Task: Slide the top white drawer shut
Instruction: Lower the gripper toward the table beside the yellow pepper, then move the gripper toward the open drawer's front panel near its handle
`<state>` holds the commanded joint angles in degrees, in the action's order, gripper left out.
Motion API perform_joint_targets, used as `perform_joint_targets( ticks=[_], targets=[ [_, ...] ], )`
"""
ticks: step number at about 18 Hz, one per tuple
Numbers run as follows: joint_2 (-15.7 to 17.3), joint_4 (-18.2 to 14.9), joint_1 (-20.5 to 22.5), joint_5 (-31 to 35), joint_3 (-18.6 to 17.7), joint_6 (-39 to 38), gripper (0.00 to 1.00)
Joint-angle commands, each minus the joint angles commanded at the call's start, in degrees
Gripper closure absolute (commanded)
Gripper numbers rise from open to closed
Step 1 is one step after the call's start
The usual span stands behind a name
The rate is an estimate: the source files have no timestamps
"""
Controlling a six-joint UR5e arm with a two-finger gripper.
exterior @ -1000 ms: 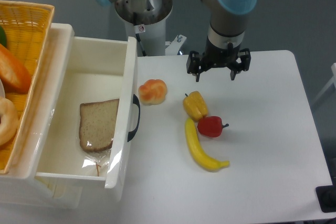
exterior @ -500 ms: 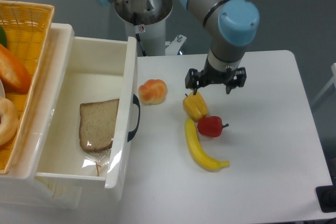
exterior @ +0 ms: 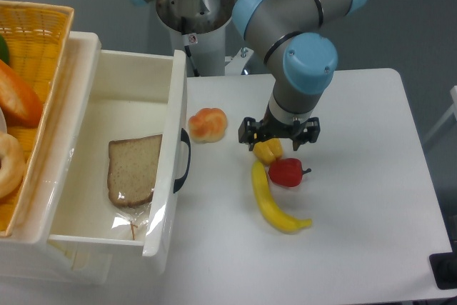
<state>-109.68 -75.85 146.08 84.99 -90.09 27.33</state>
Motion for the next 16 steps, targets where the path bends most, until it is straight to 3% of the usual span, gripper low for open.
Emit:
perform_joint_targets(
  ticks=[7, 16],
  targets=[
    [-0.5, -0.1, -0.4, -5.4, -0.1, 0.1, 0.00],
    [-2.2, -0.1, -2.5, -5.9, -0.3, -0.1, 0.00]
  ],
)
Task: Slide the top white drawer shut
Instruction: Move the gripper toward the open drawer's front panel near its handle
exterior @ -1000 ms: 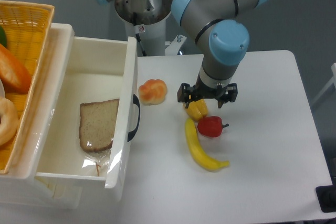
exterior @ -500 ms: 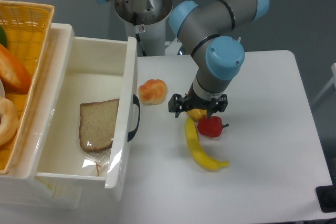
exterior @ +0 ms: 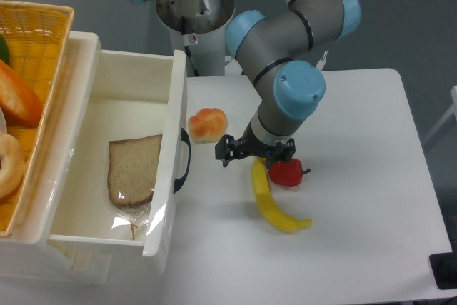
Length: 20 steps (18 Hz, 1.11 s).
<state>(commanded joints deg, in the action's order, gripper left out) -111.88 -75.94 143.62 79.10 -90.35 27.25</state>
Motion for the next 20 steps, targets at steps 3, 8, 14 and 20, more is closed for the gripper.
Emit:
perform_joint_targets(
  ticks=[3, 8, 14, 20],
  targets=[
    [-0.4, 0.0, -0.8, 0.0, 0.0, 0.0, 0.00],
    [-0.5, 0.0, -2.0, -0.1, -0.1, -0.3, 0.00],
    [-0.8, 0.0, -3.0, -0.7, -0.1, -0.4, 0.00],
    [-0.6, 0.0, -3.3, -1.4, -0.2, -0.4, 0.00]
  ],
)
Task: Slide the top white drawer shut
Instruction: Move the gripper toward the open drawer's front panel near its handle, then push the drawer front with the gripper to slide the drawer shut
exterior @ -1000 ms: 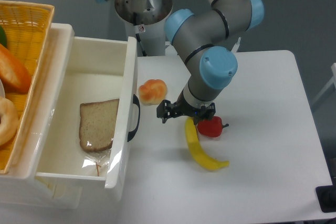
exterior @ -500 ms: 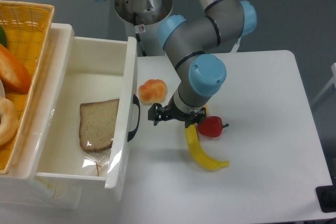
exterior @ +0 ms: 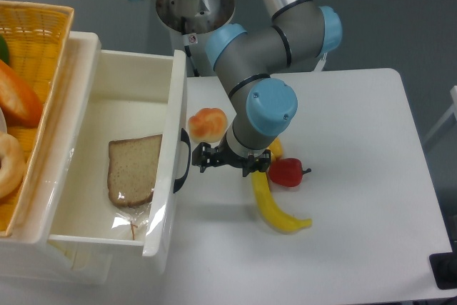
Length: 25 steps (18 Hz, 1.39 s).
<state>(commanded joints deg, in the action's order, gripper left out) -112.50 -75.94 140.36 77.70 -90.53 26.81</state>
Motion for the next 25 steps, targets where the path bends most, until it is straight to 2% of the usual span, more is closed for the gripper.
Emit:
perform_joint_targets(
  ticks=[14, 25],
  targets=[
    [0.8, -0.2, -0.6, -1.9, 0.0, 0.1, 0.00],
    [1.1, -0.1, -3.9, -1.8, 0.0, 0.1, 0.00]
  ],
)
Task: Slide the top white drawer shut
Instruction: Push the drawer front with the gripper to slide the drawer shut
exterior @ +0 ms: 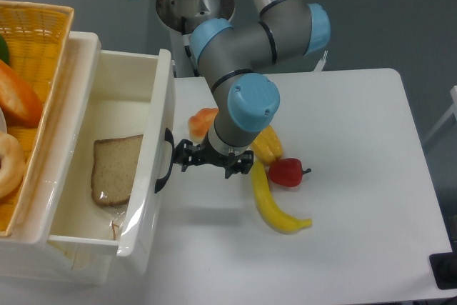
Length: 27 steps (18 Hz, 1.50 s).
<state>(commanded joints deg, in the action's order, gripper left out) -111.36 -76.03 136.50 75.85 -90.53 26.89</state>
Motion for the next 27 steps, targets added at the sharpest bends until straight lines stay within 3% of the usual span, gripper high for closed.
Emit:
perform_joint_targets(
  ticks=[27],
  targets=[
    [0.8, 0.1, -7.0, -0.2, -0.2, -2.5, 0.00]
  ],
)
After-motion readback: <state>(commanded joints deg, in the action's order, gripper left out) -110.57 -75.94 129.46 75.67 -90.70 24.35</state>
